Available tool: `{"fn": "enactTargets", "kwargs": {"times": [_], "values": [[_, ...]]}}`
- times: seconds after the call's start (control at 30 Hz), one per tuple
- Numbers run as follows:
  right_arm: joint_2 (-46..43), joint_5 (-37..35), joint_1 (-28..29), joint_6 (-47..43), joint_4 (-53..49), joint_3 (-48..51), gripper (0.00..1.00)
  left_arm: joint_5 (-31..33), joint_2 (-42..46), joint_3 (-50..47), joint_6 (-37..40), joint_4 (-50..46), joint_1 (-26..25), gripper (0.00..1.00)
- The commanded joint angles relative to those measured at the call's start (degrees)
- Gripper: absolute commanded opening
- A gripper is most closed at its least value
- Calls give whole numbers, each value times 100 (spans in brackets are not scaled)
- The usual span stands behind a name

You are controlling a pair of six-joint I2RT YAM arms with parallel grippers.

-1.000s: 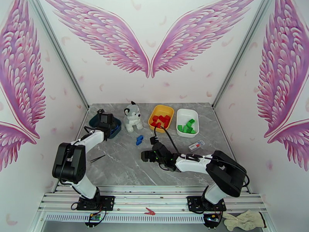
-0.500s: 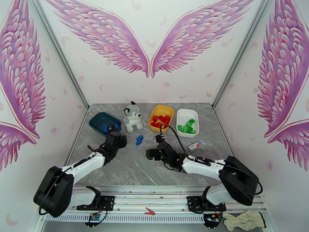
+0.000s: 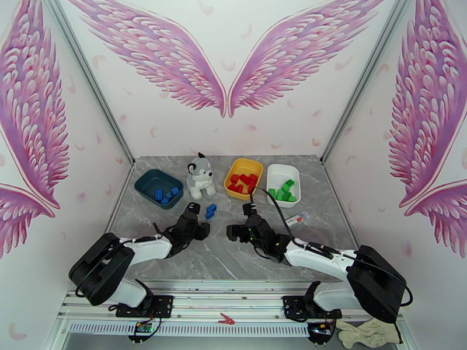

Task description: Sort the legos into containers by color

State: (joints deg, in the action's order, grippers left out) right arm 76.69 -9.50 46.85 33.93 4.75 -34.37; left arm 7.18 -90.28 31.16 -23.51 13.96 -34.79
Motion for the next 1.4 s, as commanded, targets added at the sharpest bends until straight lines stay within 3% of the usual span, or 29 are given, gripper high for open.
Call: {"fn": "enactTargets", "kwargs": {"times": [0.0,0.27,0.57,0.77,1.07,1.37], "values": [[-55,-44,-58,-77,-133,33,96,170,-432,409,238,185,-26,58],[-109,-43,-80,-62,-123,87,96,717,-1160,1035,395,-6,-39,52],[-70,-10,-87,-45,-88,88,96,736,-1565,1588,470,-155,-75,42],[-35,0,-90,-38,-72,89,96,755,-1595,1685,505,-191,-225,28],[53,20,-95,-5,-10,88,96,782,-1226,1472,496,-196,-397,15],[148,114,-93,28,78,86,96,879,150,718,384,-323,-398,12]]}}
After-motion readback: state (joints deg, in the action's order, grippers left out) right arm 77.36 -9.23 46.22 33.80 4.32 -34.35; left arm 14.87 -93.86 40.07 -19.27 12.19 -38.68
